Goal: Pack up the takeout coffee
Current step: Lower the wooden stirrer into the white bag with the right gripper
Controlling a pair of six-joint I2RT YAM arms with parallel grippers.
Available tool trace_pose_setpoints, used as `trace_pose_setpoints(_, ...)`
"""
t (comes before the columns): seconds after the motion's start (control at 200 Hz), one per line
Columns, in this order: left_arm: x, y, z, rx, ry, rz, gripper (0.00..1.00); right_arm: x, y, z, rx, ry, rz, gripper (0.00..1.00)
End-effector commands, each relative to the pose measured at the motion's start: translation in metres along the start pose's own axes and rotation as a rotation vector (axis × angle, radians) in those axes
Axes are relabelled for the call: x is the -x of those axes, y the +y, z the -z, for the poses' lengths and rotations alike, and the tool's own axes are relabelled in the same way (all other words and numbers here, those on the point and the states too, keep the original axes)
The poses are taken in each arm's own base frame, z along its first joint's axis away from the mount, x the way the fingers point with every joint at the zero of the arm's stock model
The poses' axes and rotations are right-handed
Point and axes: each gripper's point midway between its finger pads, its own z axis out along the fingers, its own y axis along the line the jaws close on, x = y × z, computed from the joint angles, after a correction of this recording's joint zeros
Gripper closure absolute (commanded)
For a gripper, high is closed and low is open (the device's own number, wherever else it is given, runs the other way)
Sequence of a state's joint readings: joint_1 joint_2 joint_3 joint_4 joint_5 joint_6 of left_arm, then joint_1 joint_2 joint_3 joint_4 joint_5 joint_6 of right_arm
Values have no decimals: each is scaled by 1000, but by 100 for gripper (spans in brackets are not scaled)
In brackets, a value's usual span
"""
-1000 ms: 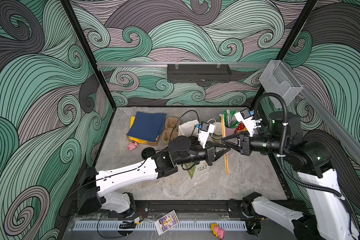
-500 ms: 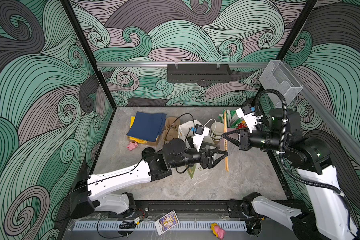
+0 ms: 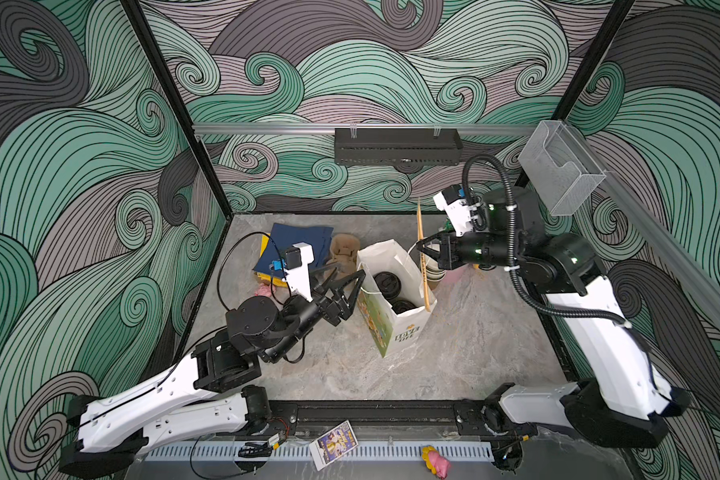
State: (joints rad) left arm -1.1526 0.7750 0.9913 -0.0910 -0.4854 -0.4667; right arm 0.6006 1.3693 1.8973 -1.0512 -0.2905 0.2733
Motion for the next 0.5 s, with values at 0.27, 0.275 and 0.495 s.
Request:
trace_pose_setpoints(0.27, -19, 87, 23, 430, -14, 7, 29, -13, -28, -88, -242, 145, 101, 100)
trace_pose_setpoints(0.275, -20, 88, 23, 431, -12, 5, 29, -14, -28, -89, -245, 150, 101, 100)
trace_pose_setpoints(0.495, -21, 96, 30, 457, -26, 17, 29, -49, -33, -116, -270, 290, 109, 100)
